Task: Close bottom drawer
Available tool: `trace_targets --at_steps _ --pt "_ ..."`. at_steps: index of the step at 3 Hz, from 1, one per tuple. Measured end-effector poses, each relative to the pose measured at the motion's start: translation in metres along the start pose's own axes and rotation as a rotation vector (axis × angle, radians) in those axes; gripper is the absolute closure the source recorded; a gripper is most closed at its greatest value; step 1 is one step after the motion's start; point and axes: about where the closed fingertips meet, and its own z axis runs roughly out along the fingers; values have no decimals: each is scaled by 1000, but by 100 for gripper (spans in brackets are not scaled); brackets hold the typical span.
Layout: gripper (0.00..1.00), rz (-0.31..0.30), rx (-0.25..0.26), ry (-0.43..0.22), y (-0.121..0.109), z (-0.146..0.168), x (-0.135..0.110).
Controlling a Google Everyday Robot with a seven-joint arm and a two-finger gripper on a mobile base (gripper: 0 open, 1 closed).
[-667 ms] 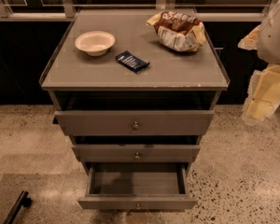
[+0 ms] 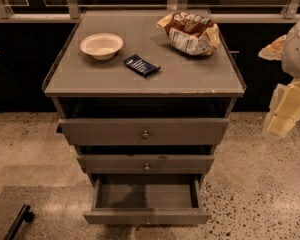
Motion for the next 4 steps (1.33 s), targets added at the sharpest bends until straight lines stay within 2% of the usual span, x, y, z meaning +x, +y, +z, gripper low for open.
trace_targets --at_steps 1,2,3,4 --pt "0 12 -7 -110 29 27 14" --pt "0 133 -78 -252 66 109 53" --pt "0 292 -185 -336 110 225 96" --pt "0 439 -242 -391 131 344 126"
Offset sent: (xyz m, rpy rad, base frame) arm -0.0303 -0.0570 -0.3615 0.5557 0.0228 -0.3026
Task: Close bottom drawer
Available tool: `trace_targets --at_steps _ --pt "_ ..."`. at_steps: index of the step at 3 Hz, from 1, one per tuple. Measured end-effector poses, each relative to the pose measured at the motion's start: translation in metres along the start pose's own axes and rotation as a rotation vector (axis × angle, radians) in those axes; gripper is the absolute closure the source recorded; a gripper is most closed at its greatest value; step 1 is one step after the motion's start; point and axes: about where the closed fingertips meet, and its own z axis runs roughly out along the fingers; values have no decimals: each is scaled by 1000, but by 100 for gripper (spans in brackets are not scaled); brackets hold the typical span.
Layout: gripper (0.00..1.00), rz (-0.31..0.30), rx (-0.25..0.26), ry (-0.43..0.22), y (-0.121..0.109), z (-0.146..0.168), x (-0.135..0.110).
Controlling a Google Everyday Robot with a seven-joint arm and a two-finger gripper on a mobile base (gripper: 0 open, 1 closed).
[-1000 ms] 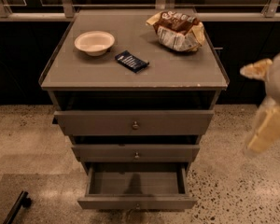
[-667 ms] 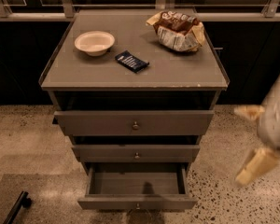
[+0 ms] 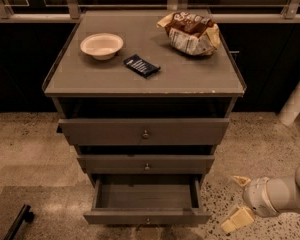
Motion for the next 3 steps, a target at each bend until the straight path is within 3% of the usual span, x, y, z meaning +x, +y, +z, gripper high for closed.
trace_targets --at_steps 1,2,3 --pt "0 -2 2 -1 2 0 0" --pt "0 57 12 -48 2 16 38" --pt "0 148 -3 -120 -9 53 89"
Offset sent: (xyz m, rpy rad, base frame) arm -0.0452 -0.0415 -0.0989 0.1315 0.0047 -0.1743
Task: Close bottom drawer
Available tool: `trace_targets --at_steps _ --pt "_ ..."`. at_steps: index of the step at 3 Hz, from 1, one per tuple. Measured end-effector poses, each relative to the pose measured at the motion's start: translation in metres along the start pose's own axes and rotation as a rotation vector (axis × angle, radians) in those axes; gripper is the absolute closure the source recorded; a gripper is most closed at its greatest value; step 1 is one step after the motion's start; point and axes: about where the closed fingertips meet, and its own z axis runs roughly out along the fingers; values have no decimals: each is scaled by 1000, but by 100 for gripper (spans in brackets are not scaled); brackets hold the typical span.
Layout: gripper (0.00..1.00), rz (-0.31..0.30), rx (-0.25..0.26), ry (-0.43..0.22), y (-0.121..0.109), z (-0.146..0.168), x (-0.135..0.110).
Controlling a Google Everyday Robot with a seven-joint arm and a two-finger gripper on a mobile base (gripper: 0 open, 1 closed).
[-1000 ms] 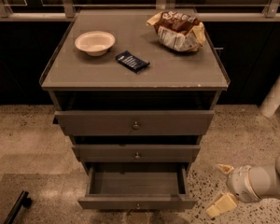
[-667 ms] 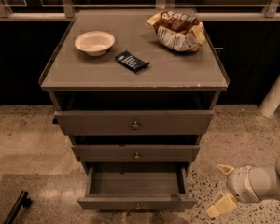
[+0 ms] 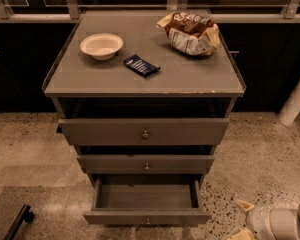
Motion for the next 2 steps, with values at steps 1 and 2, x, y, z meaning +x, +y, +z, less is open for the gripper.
trace_targets --at_steps 1,2 --pt "0 83 -60 -42 -14 48 46" --pt "19 174 -145 -33 -22 106 84"
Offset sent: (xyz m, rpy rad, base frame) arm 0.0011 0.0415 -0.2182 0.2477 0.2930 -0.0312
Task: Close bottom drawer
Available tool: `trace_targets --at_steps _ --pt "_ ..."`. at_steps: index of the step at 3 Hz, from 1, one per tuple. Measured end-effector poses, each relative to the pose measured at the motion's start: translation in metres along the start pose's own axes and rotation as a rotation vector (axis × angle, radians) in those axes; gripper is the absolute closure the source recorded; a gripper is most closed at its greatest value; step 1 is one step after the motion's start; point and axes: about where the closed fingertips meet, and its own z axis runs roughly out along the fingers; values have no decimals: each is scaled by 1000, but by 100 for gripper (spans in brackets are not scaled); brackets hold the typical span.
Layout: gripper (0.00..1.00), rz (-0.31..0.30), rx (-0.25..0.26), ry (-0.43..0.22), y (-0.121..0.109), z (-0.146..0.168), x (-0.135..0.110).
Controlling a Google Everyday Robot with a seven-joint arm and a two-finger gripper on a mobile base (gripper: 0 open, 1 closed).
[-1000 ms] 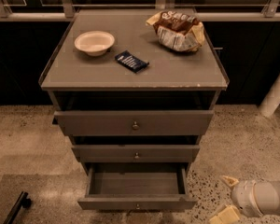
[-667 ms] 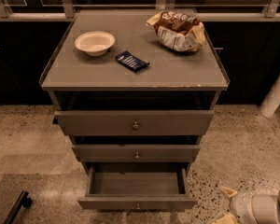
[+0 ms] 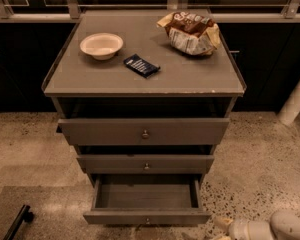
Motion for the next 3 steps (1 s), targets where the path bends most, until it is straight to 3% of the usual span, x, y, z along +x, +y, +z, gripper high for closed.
trace_targets --at_steps 1,3 --pt "42 18 -22 -3 2 14 10" --pt "89 17 -22 -3 2 14 9"
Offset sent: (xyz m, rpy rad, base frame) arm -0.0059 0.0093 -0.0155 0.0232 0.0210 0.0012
